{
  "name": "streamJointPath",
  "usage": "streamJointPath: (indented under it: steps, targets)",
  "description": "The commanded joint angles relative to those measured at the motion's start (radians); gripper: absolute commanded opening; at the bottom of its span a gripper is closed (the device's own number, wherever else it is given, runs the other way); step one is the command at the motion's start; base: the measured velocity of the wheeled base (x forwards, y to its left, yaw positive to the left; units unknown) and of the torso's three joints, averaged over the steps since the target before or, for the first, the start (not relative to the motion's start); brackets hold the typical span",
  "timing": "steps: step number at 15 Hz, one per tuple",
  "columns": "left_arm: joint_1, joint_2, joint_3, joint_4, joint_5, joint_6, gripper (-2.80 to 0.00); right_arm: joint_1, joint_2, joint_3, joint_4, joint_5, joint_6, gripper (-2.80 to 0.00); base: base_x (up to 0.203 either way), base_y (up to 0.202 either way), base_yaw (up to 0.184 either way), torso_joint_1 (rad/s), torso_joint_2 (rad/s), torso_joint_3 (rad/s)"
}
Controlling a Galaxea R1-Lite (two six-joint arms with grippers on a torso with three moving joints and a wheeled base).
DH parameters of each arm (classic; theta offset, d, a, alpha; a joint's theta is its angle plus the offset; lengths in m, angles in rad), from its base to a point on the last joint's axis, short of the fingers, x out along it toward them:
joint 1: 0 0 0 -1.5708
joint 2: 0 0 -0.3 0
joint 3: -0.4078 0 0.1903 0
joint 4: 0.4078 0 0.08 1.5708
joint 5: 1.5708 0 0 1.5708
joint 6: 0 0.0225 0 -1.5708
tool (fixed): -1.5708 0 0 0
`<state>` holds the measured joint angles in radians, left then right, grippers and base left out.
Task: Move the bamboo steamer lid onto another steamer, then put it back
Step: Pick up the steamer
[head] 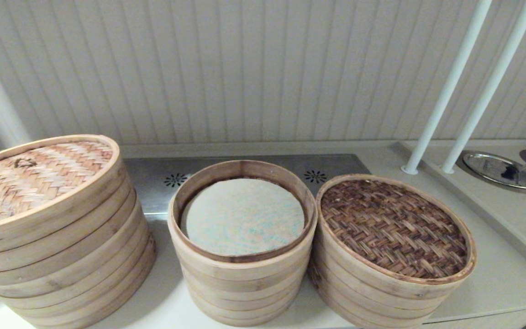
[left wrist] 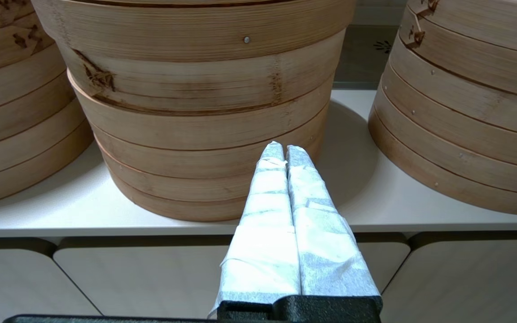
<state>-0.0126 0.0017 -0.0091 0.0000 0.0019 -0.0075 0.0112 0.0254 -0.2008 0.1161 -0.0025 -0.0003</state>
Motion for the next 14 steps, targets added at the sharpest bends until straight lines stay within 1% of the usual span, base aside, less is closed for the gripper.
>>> streamJointPath:
  steps: [1, 5, 6, 9, 12, 14]
  targets:
    - [0.0, 0.0, 0.0, 0.0, 0.001, 0.0, -2.8, 0.002, 0.098, -0.152, 0.077, 0.006, -0.001, -2.8, 0.0, 0.0, 0.0, 0.0, 0.0, 0.0]
    - [0.0, 0.0, 0.0, 0.0, 0.001, 0.0, -2.8, 0.017, 0.332, -0.323, 0.095, 0.033, 0.007, -2.8, 0.0, 0.0, 0.0, 0.0, 0.0, 0.0]
    - [0.0, 0.0, 0.0, 0.002, 0.001, 0.0, -2.8, 0.02, 0.391, -0.368, 0.095, 0.05, 0.014, -2.8, 0.0, 0.0, 0.0, 0.0, 0.0, 0.0]
    - [0.0, 0.0, 0.0, 0.001, 0.001, 0.0, -2.8, 0.028, 0.592, -0.484, 0.095, 0.138, 0.075, -2.8, 0.0, 0.0, 0.0, 0.0, 0.0, 0.0]
    - [0.0, 0.0, 0.0, 0.0, 0.001, -0.001, -2.8, 0.058, 0.779, -0.522, 0.057, 0.206, 0.12, -2.8, 0.0, 0.0, 0.0, 0.0, 0.0, 0.0]
    - [0.0, 0.0, 0.0, 0.0, 0.001, -0.002, -2.8, 0.074, 0.904, -0.519, -0.034, 0.218, 0.136, -2.8, 0.0, 0.0, 0.0, 0.0, 0.0, 0.0]
